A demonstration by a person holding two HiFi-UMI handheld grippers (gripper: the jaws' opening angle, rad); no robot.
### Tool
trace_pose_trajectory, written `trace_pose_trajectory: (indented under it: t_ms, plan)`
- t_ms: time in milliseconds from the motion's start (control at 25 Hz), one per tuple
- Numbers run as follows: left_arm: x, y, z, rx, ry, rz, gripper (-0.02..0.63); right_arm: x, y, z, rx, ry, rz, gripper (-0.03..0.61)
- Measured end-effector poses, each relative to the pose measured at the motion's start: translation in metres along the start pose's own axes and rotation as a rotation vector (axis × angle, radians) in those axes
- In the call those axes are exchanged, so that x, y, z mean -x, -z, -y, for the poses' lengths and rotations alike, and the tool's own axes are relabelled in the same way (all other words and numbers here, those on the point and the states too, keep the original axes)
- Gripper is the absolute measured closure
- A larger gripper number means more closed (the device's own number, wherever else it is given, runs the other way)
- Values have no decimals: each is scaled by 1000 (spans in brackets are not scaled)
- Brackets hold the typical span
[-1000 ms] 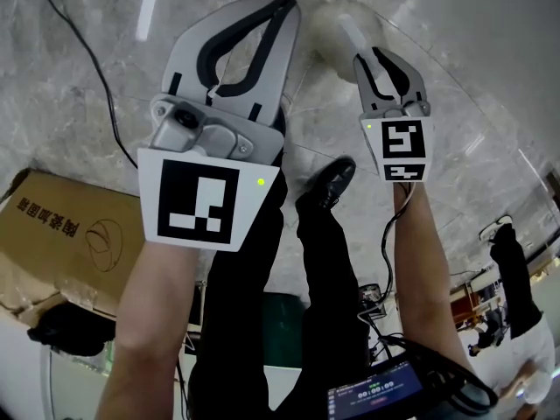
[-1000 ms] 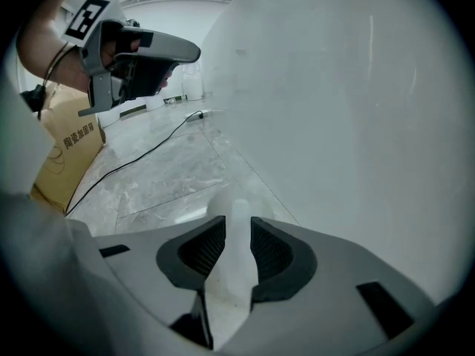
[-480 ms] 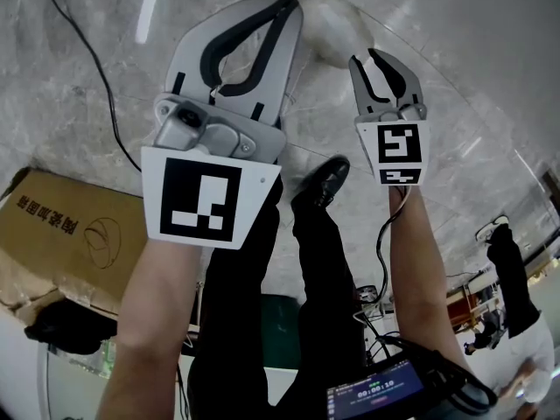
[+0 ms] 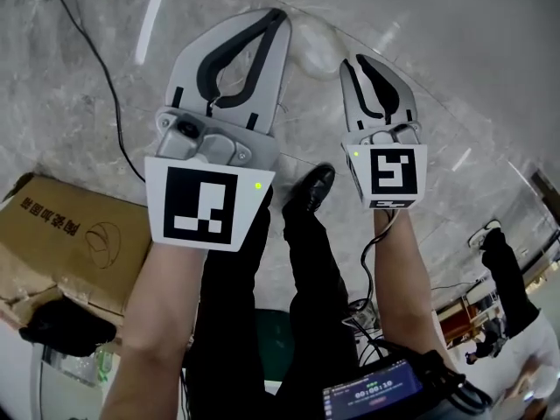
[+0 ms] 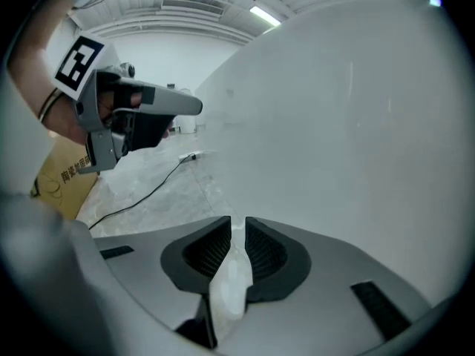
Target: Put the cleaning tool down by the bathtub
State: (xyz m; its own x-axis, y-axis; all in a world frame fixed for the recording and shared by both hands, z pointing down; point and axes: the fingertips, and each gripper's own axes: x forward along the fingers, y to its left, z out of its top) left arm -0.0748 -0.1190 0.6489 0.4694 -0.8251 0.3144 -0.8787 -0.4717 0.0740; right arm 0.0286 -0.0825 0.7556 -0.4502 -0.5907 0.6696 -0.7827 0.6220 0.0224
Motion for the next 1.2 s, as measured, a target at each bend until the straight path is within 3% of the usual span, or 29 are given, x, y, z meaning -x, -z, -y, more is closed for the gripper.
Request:
trace_pose_trajectory:
  t_ms: [200, 400, 840, 1200]
  plan:
    - [12, -53, 9, 9, -17, 44, 599, 39, -59, 3, -23, 7, 109, 560]
    - [31, -118, 23, 4, -30, 96, 598, 88, -133, 11, -27, 39, 278, 564]
    - [78, -263, 62, -26, -71, 179, 600, 224, -262, 33, -32, 124, 427, 563]
    - [128, -417, 93, -86, -121, 306, 600, 346, -368, 46, -3, 182, 547, 565]
